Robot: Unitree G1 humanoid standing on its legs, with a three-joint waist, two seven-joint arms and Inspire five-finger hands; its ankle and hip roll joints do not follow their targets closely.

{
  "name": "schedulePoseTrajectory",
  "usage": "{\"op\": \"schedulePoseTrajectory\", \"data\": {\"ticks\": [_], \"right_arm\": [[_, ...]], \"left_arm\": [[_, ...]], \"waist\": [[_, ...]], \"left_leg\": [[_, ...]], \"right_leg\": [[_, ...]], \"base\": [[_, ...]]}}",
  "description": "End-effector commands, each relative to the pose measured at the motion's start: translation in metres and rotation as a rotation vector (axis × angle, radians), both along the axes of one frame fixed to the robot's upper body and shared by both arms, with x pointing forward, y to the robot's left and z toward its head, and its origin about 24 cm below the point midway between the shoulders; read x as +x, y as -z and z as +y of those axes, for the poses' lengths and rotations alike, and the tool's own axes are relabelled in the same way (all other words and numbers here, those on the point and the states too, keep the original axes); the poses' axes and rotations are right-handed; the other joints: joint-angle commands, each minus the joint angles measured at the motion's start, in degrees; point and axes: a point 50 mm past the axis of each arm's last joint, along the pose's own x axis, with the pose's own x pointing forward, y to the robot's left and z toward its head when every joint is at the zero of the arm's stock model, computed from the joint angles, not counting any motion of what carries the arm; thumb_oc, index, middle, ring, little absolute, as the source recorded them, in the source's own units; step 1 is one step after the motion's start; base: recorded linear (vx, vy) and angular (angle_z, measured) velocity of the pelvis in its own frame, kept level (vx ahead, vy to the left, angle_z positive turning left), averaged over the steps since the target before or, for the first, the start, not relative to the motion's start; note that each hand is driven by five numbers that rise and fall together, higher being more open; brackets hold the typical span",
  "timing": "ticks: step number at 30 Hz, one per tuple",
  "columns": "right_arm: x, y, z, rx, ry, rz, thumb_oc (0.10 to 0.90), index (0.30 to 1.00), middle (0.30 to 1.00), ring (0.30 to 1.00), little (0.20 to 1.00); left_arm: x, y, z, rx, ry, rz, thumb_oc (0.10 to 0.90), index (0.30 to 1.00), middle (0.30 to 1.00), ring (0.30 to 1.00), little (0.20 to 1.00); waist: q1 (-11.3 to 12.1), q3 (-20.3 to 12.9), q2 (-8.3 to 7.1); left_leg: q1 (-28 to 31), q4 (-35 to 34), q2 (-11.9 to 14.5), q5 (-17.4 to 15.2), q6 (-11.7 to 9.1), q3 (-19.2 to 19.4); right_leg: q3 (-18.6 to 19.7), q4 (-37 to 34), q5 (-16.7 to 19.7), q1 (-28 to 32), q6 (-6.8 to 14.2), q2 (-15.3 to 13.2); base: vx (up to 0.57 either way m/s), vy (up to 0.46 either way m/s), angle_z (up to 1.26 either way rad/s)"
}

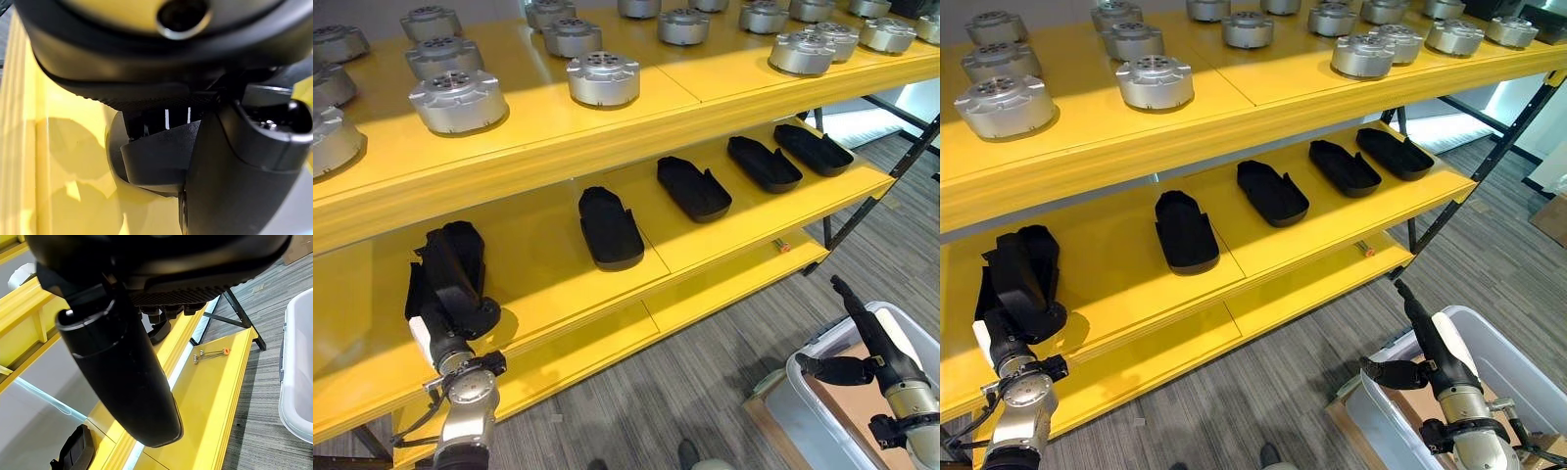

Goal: Move parts from the plastic box to the shelf.

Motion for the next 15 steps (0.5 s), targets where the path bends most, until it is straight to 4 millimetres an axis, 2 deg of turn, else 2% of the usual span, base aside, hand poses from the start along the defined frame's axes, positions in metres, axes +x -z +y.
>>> {"op": "schedulePoseTrajectory", "data": {"ticks": [1,15], "right_arm": [[0.016,-0.043,0.0,-0.046,-0.037,-0.229,0.9,1.0,1.0,1.0,1.0],[0.016,-0.041,0.001,-0.037,-0.044,-0.221,0.9,1.0,1.0,1.0,1.0]], "left_arm": [[0.027,-0.039,0.006,0.055,0.025,-0.182,0.4,0.3,0.3,0.3,0.3],[0.035,-0.04,-0.007,-0.013,0.052,-0.239,0.4,0.3,0.3,0.3,0.3]], "waist": [[0.2,-1.0,-1.06],[-0.2,-2.1,-0.96]], "left_leg": [[7.0,-0.1,-1.5,-7.6,-0.3,2.3],[7.5,-0.1,-1.4,-7.8,-0.4,2.7]], "right_leg": [[1.3,3.7,1.6,-5.9,0.5,3.2],[1.7,3.4,1.5,-5.3,0.4,3.3]], "base": [[0.0,0.0,0.0],[0.0,-0.002,-0.01]]}}
